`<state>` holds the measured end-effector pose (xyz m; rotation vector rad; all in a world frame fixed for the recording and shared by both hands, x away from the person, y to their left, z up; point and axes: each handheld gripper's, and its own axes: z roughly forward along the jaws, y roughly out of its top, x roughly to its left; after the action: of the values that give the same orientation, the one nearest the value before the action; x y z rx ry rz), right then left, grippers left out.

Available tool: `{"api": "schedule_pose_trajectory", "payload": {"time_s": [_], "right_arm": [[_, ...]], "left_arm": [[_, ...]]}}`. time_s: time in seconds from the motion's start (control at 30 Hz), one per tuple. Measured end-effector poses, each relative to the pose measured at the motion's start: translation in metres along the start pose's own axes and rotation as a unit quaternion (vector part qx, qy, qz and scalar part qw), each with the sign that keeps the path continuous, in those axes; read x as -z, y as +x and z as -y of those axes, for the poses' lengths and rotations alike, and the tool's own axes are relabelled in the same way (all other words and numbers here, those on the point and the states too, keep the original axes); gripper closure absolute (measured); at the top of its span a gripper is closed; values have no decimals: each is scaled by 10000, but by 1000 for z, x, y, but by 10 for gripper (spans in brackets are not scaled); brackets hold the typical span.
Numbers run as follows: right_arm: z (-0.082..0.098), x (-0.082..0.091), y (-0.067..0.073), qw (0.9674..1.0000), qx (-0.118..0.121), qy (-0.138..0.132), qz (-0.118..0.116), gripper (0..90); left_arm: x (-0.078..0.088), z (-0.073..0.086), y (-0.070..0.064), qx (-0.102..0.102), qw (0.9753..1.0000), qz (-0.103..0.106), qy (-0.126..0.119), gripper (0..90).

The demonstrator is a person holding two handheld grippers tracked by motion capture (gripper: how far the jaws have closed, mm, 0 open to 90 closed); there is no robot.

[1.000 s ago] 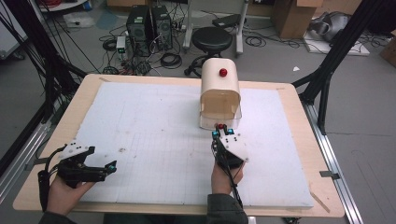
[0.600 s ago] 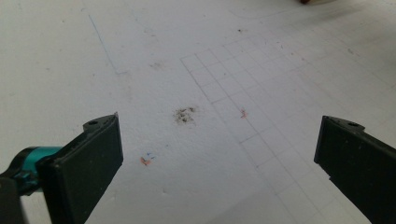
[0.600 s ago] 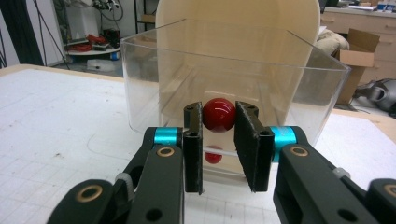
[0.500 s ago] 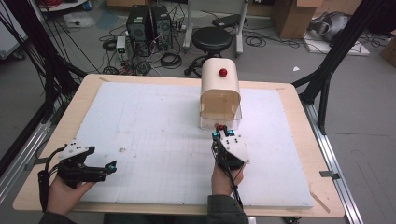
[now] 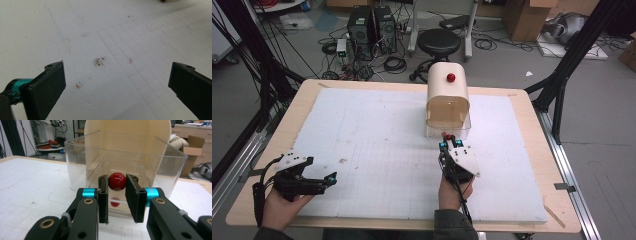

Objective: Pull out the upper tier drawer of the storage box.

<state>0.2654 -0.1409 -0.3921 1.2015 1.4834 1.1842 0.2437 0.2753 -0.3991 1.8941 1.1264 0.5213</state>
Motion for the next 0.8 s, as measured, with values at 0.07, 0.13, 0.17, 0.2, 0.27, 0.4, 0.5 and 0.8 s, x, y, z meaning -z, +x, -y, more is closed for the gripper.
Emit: {"api": "schedule_pose_trajectory", "payload": {"time_s": [0.07, 0.13, 0.17, 0.2, 0.27, 0.4, 0.5, 0.8], "right_arm": [[0, 0, 0, 10000, -6, 5, -7, 723], [0, 0, 0, 10000, 4, 13, -10, 722], [0, 0, -1, 10000, 4, 7, -24, 722], [1, 0, -1, 10000, -1, 5, -30, 722], [1, 1, 0, 10000, -7, 23, -33, 721], [2, 1, -1, 10000, -2, 13, -49, 719], [2, 2, -1, 10000, -16, 14, -55, 717], [6, 5, -3, 9999, -22, -12, -128, 706]], "left_arm": [[0, 0, 0, 2, 10000, -1, 2, 17], [0, 0, 0, 0, 10000, 1, 0, 17], [0, 0, 0, -1, 10000, 1, -1, 17], [0, 0, 0, -1, 10000, -6, -5, 17], [0, 0, 0, -2, 10000, -6, -6, 17], [0, 0, 0, -1, 10000, -5, -6, 17], [0, 0, 0, -3, 10000, -6, -5, 17], [0, 0, 0, 5, 10000, -4, -14, 17]]}}
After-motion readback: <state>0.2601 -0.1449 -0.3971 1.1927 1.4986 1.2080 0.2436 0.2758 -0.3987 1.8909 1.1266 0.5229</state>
